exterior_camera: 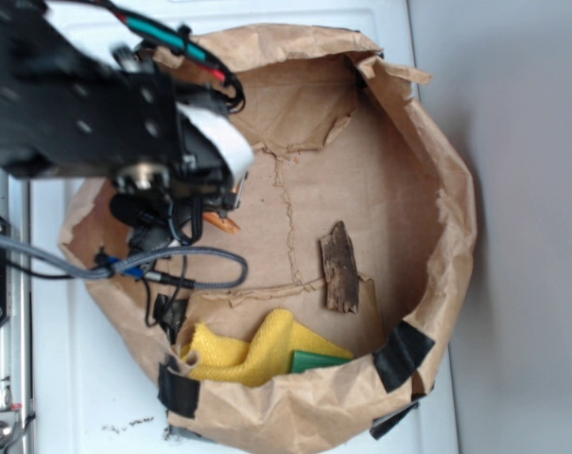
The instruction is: Grab the shell.
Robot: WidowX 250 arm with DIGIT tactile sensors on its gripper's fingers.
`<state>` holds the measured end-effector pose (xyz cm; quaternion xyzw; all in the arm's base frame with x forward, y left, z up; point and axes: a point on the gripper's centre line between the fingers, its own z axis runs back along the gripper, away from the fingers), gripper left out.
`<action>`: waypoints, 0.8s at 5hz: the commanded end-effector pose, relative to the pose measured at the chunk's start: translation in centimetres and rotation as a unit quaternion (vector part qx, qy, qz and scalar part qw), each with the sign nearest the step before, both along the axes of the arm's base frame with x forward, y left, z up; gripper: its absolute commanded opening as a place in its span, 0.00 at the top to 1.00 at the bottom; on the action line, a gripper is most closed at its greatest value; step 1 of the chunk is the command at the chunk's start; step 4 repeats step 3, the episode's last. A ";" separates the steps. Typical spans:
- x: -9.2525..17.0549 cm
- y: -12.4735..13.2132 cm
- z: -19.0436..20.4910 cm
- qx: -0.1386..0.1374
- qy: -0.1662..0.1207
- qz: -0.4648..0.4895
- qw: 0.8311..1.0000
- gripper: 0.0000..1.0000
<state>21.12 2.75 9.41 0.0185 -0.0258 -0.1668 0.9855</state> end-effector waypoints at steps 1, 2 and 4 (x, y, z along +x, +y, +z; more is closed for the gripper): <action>1.0 -0.6 5.2 -0.025 -0.043 0.014 0.999 1.00; 1.2 -1.4 6.3 -0.033 -0.053 0.026 0.998 1.00; 1.3 -2.1 6.3 -0.017 -0.052 0.023 0.998 1.00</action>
